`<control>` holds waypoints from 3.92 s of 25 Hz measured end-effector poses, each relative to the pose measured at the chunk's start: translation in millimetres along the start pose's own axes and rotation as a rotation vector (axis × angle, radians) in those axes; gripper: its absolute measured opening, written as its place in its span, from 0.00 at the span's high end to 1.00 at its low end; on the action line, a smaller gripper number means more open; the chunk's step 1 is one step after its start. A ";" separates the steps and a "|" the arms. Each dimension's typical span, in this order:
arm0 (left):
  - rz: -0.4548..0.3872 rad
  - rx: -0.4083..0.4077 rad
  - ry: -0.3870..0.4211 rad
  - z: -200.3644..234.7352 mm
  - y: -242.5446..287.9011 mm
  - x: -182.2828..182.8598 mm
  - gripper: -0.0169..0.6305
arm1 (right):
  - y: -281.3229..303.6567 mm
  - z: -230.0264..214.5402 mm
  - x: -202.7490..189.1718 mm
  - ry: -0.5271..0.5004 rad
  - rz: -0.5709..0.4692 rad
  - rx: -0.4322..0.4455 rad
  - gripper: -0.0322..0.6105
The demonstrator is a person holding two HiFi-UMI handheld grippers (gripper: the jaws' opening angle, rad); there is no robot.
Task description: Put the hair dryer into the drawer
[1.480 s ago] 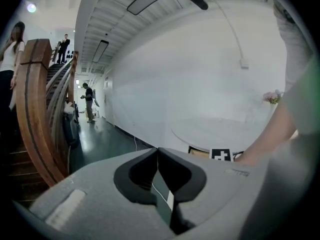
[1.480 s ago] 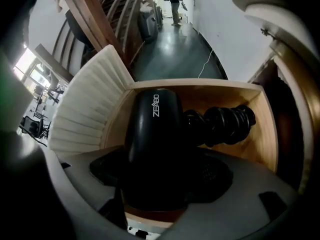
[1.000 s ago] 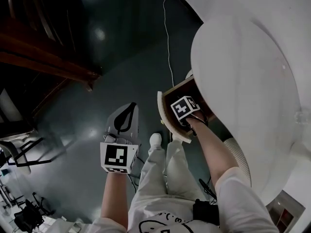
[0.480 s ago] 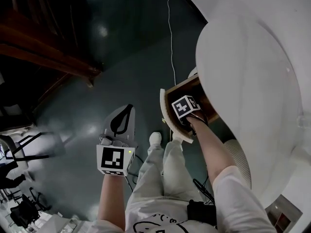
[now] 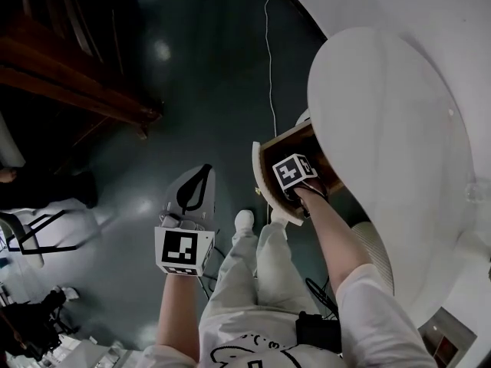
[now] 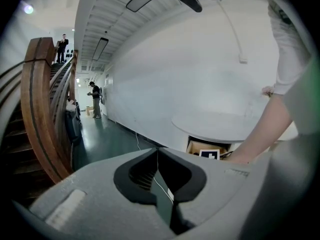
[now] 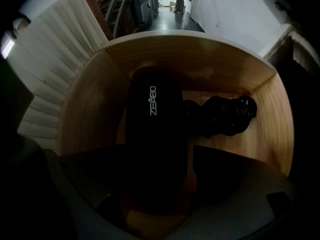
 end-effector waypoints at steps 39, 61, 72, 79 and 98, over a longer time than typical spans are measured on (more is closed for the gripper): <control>-0.278 -0.032 0.044 -19.3 -34.9 159.0 0.95 | -230.6 26.9 -6.5 0.058 -0.272 0.149 0.42; -0.425 -0.097 0.144 -44.1 -52.6 226.7 0.95 | -426.8 -2.3 -13.5 0.237 -1.059 0.155 0.95; -0.515 -0.097 0.183 -55.0 -68.3 259.0 0.95 | -538.4 -13.7 -46.8 0.095 -1.547 -0.138 0.95; -0.585 -0.069 0.206 -49.4 -82.1 280.6 0.95 | -577.9 -27.1 -72.1 0.101 -1.660 -0.269 0.95; -0.730 -0.012 0.260 -30.8 -119.2 330.8 0.95 | -635.5 -32.9 -110.0 0.053 -1.746 -0.474 0.95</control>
Point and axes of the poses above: the fingertips, and each gripper's own axes: y forward along the fingers, z to its left, x out of its top, the point moved 3 cm from there along -y, backward along the fingers, and after that the axes turned 3 degrees about y, right-handed, at the moved point
